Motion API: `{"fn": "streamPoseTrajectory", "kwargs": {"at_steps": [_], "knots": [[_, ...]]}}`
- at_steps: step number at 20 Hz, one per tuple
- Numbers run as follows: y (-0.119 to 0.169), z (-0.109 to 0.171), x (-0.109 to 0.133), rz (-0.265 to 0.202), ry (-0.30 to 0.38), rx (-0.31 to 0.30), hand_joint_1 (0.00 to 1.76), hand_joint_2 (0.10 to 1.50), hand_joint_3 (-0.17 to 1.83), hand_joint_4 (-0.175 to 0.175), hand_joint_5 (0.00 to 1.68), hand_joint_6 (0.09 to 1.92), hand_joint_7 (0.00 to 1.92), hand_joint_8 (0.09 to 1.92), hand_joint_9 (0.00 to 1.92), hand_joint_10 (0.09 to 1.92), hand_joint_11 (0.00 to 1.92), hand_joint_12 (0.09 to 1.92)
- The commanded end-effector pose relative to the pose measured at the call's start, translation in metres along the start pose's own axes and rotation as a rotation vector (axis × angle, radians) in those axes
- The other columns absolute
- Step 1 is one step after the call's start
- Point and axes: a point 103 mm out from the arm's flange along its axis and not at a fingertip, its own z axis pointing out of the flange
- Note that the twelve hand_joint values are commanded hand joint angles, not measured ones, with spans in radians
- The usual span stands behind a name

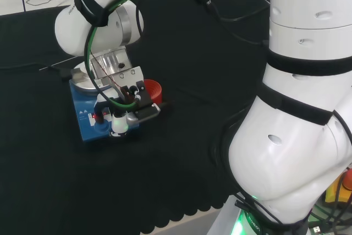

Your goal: Turn on the heater.

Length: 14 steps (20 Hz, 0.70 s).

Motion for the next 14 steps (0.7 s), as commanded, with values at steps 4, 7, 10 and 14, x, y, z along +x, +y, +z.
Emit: {"fn": "streamPoseTrajectory", "kwargs": {"at_steps": [4,7,10,14], "knots": [[-0.002,-0.004,0.000,0.001,-0.004,-0.009,1.45,0.67,1.07,-0.044,0.32,0.71,1.58,1.50,1.65,1.45,1.31,1.43],[-0.004,-0.014,0.006,0.005,-0.007,-0.028,1.45,0.67,1.07,-0.044,0.32,0.71,1.58,1.50,1.65,1.45,1.31,1.43],[-0.011,-0.026,0.003,0.009,-0.008,-0.052,1.45,0.67,1.07,-0.044,0.32,0.71,1.58,1.50,1.65,1.45,1.31,1.43],[-0.016,-0.036,0.005,0.014,-0.012,-0.070,1.45,0.67,1.07,-0.045,0.32,0.71,1.58,1.50,1.65,1.45,1.31,1.43]]}}
